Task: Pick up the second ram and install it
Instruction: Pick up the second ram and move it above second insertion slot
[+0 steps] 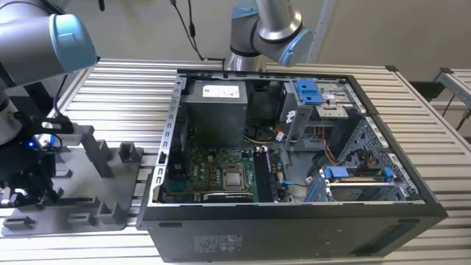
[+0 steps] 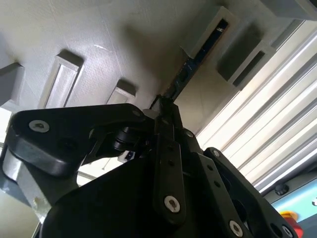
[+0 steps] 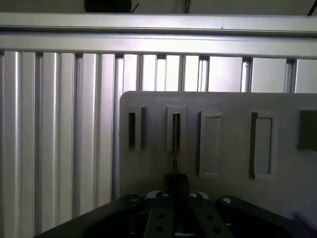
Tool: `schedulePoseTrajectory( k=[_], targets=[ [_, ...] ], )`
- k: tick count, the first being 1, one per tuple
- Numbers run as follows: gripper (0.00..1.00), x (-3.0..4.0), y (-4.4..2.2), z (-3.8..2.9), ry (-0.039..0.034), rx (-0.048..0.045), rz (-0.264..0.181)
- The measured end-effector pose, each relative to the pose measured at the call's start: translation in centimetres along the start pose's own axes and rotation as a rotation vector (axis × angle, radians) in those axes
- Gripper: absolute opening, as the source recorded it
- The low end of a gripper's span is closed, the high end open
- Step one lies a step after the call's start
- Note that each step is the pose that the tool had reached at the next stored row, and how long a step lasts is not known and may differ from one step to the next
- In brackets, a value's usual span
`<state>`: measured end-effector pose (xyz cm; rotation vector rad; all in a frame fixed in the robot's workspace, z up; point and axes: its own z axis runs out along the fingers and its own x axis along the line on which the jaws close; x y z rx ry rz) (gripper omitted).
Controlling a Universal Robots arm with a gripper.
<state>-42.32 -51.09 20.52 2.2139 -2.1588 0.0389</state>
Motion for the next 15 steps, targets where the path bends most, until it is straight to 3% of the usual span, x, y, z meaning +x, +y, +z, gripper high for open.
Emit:
schedulePoseTrajectory(
  k=[5,15],
  targets=[
    [0.13,0.10,0.03,-2.06,0.0001,-0.0001,0.000],
    [0.13,0.17,0.07,-4.21,0.0011,-0.0001,0.001]
  ],
)
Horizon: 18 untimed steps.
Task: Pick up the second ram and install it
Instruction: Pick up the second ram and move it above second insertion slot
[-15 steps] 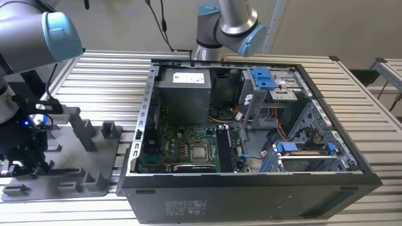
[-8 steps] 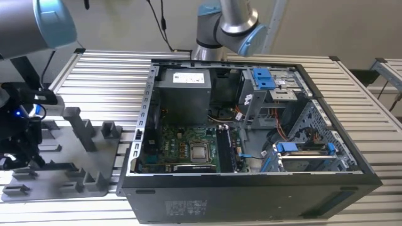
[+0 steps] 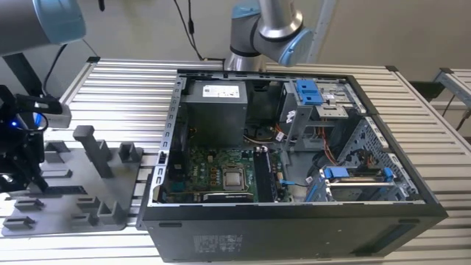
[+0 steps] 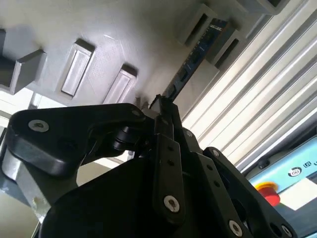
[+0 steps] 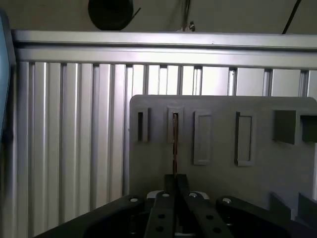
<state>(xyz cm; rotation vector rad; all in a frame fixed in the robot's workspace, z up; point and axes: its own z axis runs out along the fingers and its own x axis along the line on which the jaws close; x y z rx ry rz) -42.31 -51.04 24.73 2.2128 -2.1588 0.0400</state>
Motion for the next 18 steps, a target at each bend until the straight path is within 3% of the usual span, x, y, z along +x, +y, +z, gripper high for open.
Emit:
schedulePoseTrajectory(
  k=[4,18],
  targets=[
    [0.13,0.04,0.02,-0.79,0.0000,0.0000,0.000],
    [0.13,0.12,0.05,-2.40,0.0001,-0.0001,0.000]
  ],
)
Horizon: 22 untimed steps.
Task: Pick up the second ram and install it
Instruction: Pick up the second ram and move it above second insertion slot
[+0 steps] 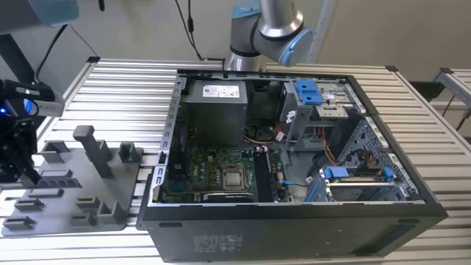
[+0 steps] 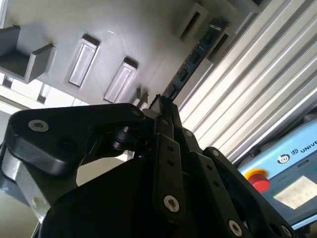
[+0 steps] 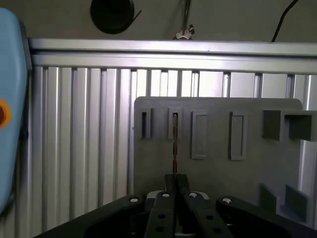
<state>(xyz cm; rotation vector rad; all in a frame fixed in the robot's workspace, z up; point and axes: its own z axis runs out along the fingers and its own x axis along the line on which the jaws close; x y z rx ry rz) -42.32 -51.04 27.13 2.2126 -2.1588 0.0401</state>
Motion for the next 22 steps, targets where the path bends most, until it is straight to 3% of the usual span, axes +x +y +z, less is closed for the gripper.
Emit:
schedulePoseTrajectory(
  k=[22],
  targets=[
    [0.13,0.17,0.06,-3.23,0.0002,0.0012,0.000]
  ],
)
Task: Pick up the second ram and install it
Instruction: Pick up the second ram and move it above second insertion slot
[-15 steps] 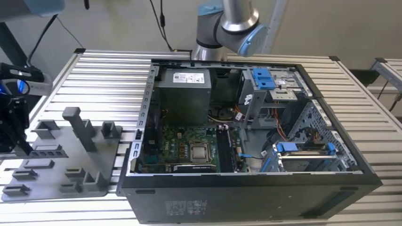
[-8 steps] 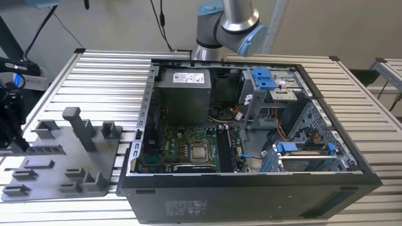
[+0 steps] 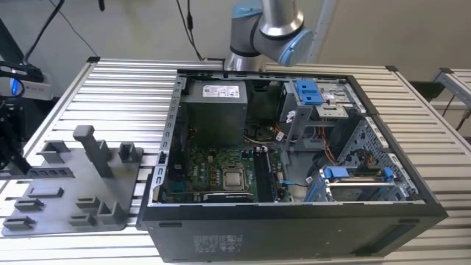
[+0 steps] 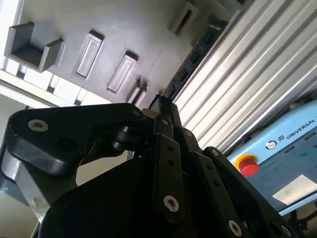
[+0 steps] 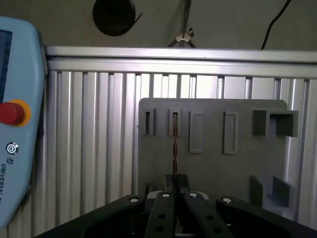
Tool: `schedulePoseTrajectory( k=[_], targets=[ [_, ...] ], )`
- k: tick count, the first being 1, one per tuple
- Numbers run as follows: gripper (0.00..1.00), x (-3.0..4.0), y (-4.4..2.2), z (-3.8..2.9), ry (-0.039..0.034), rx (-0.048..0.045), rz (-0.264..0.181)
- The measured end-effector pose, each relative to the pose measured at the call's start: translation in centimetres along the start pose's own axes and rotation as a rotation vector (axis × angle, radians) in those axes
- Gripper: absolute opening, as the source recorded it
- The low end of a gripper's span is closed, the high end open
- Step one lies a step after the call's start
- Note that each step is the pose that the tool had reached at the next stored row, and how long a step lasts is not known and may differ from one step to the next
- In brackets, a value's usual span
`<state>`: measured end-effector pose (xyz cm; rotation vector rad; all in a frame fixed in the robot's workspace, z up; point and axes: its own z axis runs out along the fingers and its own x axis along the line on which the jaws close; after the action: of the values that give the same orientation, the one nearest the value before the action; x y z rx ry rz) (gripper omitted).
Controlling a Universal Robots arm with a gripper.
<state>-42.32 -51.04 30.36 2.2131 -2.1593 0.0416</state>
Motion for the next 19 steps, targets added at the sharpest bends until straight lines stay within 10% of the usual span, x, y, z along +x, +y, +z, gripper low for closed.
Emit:
schedulePoseTrajectory(
  k=[19],
  targets=[
    [0.13,0.15,0.05,-2.88,0.0002,0.0011,0.000]
  ],
)
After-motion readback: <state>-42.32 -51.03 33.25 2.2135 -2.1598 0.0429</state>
